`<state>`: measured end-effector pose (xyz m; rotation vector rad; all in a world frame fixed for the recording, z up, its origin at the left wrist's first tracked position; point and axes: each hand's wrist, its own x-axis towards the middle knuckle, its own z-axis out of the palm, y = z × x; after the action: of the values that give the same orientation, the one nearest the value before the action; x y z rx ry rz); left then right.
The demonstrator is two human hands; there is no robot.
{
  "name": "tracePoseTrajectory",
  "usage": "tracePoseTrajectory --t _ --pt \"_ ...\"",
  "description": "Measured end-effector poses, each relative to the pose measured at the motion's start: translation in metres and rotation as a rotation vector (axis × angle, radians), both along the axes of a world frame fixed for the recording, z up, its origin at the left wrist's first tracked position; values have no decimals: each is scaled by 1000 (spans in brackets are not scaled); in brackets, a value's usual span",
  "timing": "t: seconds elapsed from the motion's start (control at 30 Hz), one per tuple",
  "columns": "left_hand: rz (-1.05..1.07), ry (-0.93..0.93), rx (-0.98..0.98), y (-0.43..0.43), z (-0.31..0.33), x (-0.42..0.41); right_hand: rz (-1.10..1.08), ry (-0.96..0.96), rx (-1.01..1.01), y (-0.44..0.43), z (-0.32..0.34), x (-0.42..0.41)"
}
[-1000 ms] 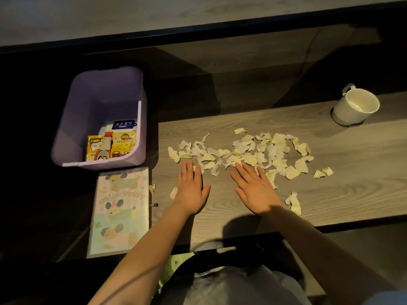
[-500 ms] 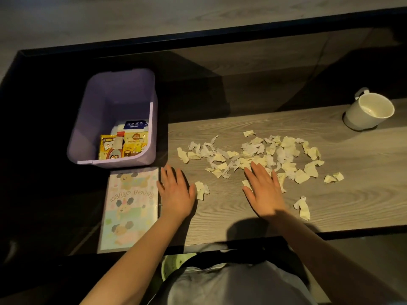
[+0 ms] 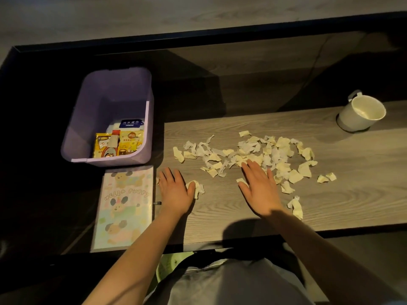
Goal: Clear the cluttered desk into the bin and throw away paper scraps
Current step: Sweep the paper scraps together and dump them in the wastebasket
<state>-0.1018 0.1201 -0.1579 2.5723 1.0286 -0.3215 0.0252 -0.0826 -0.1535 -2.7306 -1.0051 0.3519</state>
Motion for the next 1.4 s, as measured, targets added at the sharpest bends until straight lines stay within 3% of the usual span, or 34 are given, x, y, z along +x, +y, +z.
tracePoseTrajectory --t 0.3,0.47,0.57,0.7,0.93,1.17,1.4 --pt "-268 -137 -191 -25 10 54 -176 -10 47 -31 7 8" --pt "-375 -259 -12 -40 7 51 -497 -32 67 -68 0 2" --pt "-408 -226 28 -45 4 50 -600 60 -1 -77 -13 -4" --pt "-433 -154 37 -48 2 51 -550 116 -65 -66 -25 -1" --pt "-463 -172 45 -69 4 53 -400 85 94 -48 -15 15" --pt "-386 -159 -10 -109 15 82 -480 -16 161 -112 -5 71" --pt "-276 -45 -1 -153 19 99 -496 135 153 -156 -12 107"
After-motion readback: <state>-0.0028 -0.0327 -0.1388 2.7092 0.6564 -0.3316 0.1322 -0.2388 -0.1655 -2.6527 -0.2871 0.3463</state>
